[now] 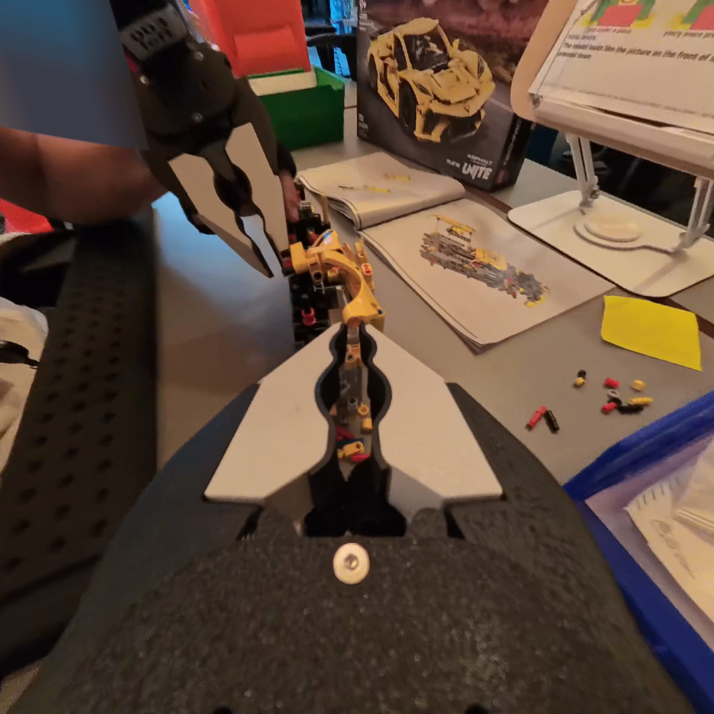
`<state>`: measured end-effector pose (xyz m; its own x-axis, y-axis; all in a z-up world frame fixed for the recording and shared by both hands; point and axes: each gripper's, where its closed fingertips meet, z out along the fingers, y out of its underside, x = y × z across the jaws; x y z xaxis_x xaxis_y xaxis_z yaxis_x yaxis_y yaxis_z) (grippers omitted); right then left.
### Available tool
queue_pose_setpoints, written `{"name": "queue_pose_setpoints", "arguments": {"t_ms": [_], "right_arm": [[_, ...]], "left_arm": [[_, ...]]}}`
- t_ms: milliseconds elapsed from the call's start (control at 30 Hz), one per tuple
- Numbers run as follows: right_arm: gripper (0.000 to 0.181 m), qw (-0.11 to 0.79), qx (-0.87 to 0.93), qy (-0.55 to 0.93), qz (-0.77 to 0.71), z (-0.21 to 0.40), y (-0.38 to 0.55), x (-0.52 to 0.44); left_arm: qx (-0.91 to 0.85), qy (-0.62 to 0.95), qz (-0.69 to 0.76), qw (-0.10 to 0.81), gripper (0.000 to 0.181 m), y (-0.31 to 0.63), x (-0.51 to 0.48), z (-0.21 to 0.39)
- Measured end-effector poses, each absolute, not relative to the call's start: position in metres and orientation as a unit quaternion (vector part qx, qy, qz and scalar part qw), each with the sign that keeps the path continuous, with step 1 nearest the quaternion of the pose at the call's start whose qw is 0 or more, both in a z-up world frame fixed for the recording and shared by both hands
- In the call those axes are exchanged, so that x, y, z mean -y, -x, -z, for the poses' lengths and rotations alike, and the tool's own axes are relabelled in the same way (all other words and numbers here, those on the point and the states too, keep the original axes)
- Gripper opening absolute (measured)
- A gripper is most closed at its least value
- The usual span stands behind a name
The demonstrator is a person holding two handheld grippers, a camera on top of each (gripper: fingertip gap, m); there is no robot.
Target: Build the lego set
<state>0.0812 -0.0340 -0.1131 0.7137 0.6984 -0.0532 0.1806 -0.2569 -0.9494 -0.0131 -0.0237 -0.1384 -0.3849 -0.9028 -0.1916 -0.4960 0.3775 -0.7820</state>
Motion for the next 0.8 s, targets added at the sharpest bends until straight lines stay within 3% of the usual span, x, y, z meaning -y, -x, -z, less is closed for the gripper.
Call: {"name": "queue_pose_setpoints", "arguments": {"t_ms": [167,500,800], "right_arm": [[0.036,0.504,0.267,0.771,-0.284,0.128,-0.092,0.041],[0.023,0.526,0.243,0.735,-0.350,0.125,-0.082,0.016],[0.021,0.521,0.226,0.762,-0.310,0.131,-0.083,0.021]], "left_arm": [[-0.768,0.455,0.321,0.316,0.007,0.012,0.023,0.139],[-0.760,0.459,0.334,0.316,0.006,0.008,0.020,0.136],[-0.748,0.463,0.352,0.320,0.008,0.004,0.017,0.130]]}}
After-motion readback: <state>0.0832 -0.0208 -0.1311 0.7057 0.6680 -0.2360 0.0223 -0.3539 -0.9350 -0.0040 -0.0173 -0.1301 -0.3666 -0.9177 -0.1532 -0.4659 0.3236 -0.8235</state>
